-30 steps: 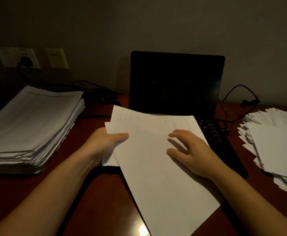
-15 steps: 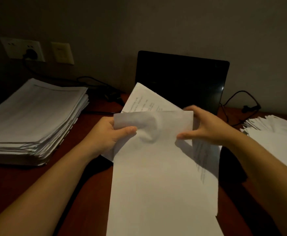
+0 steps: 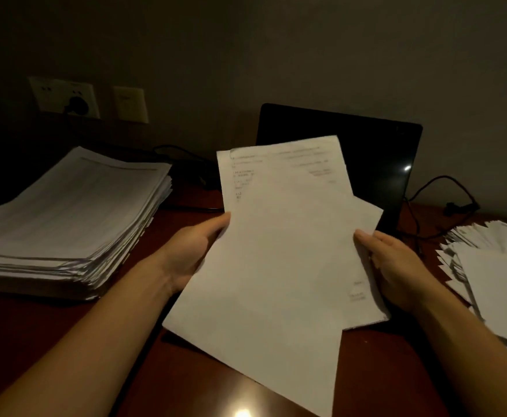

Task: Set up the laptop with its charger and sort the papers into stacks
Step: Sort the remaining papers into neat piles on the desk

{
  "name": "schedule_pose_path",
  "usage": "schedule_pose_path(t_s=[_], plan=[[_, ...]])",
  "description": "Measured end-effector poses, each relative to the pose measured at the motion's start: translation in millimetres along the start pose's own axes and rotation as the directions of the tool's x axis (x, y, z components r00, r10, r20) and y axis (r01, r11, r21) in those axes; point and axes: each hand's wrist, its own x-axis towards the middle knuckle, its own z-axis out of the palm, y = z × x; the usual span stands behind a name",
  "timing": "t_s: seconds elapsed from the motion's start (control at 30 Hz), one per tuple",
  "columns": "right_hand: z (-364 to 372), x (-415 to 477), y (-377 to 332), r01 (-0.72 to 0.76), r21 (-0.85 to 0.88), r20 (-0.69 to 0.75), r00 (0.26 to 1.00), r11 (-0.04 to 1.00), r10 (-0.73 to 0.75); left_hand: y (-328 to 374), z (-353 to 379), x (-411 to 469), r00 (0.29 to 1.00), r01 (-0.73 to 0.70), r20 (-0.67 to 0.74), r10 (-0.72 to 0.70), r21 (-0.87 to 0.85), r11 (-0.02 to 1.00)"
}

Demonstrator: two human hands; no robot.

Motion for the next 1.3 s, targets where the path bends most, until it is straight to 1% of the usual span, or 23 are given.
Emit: schedule_pose_path(t_s=[0.07,0.13,0.2,0.27,0.4,0.47,0.53,0.6,0.63,0.7,0.73,0.77,0.8,0.83,0.87,0.93,1.0,1.03,1.1,1.13,1.17,1.27,1.3], plan=[[3.5,1.2,6.3,0.034,0.007,-0.003,0.999,0.999,-0.034,-6.1,6.5,0.6,0.996,-0.058,-0.064,0.061,0.048,0.997],[6.6,1.6,11.6,0.078,-0.018,0.006,0.997,0.997,-0.078,-11.5,11.8,0.8,0.992,-0.081,-0.084,0.090,0.100,0.992],[8.5,0.8,15.2,0.105,-0.118,0.029,0.994,0.987,-0.102,-14.0,15.4,1.2,0.992,-0.069,-0.101,0.077,0.080,0.994],[6.4,-0.5,16.6,0.127,-0.220,0.024,0.992,0.967,-0.125,-12.6,16.1,2.9,0.990,-0.065,-0.123,0.065,0.006,0.998],[-4.1,-2.9,14.7,0.097,-0.264,-0.082,0.989,0.960,-0.122,-9.7,13.3,6.8,0.987,-0.113,-0.122,0.100,-0.106,0.988],[-10.9,0.9,14.8,0.058,-0.309,-0.194,0.973,0.949,-0.123,-5.4,7.5,7.8,0.982,-0.138,-0.150,0.116,-0.146,0.980],[-18.3,6.9,15.1,0.036,-0.378,-0.337,0.926,0.925,-0.173,1.0,3.1,6.5,0.991,-0.119,-0.083,0.103,-0.229,0.966],[-24.4,11.9,13.4,0.061,-0.534,-0.378,0.875,0.843,-0.302,7.0,1.0,3.9,0.994,-0.094,0.029,0.107,-0.289,0.953],[-26.3,13.5,12.0,0.091,-0.631,-0.341,0.860,0.771,-0.381,10.1,0.9,1.8,0.990,-0.086,0.083,0.116,-0.306,0.948],[-25.8,15.7,8.4,0.166,-0.787,-0.192,0.849,0.594,-0.492,16.7,0.2,-3.0,0.973,-0.058,0.194,0.121,-0.306,0.950],[-23.6,16.7,7.0,0.193,-0.843,-0.112,0.850,0.502,-0.514,18.9,-0.2,-4.8,0.958,-0.027,0.264,0.110,-0.301,0.953],[-20.9,17.8,5.5,0.217,-0.872,-0.048,0.854,0.439,-0.518,20.2,-0.4,-6.4,0.936,0.019,0.341,0.088,-0.300,0.954],[-16.9,18.8,2.4,0.232,-0.877,-0.015,0.862,0.420,-0.507,20.4,-0.2,-7.7,0.917,0.055,0.392,0.073,-0.304,0.951],[-12.3,20.3,-0.3,0.245,-0.866,-0.003,0.869,0.437,-0.495,19.6,0.7,-8.6,0.908,0.062,0.412,0.074,-0.307,0.950],[-7.6,22.5,-3.5,0.246,-0.837,-0.014,0.883,0.488,-0.469,17.6,1.9,-8.7,0.896,0.074,0.437,0.074,-0.312,0.947],[1.6,25.2,-12.4,0.179,-0.698,-0.101,0.934,0.693,-0.342,14.3,5.4,-7.7,0.898,0.072,0.436,0.059,-0.276,0.958],[8.6,22.0,-20.1,0.064,-0.384,-0.178,0.974,0.921,-0.141,12.9,8.3,-8.0,0.945,0.014,0.320,0.063,-0.232,0.973],[10.6,19.1,-22.1,0.014,-0.209,-0.190,0.980,0.978,-0.055,12.4,10.4,-8.2,0.968,-0.033,0.238,0.081,-0.199,0.979],[10.2,11.4,-25.9,-0.063,0.018,-0.212,0.975,0.998,0.066,5.8,12.9,-3.7,0.983,-0.186,0.002,0.186,-0.016,0.982],[9.0,7.1,-27.5,-0.104,0.101,-0.212,0.969,0.989,0.124,1.9,15.5,-2.8,0.964,-0.235,-0.102,0.247,0.115,0.965],[7.1,5.4,-27.2,-0.136,0.172,-0.189,0.968,0.976,0.168,-1.3,18.7,-3.3,0.951,-0.243,-0.148,0.272,0.191,0.951],[9.5,2.9,-21.2,-0.174,0.270,-0.121,0.970,0.947,0.213,-9.2,23.4,-3.2,0.961,-0.189,-0.165,0.221,0.189,0.964],[9.9,2.8,-18.8,-0.178,0.288,-0.101,0.971,0.941,0.215,-11.4,21.2,-0.7,0.953,-0.183,-0.189,0.235,0.254,0.950]])
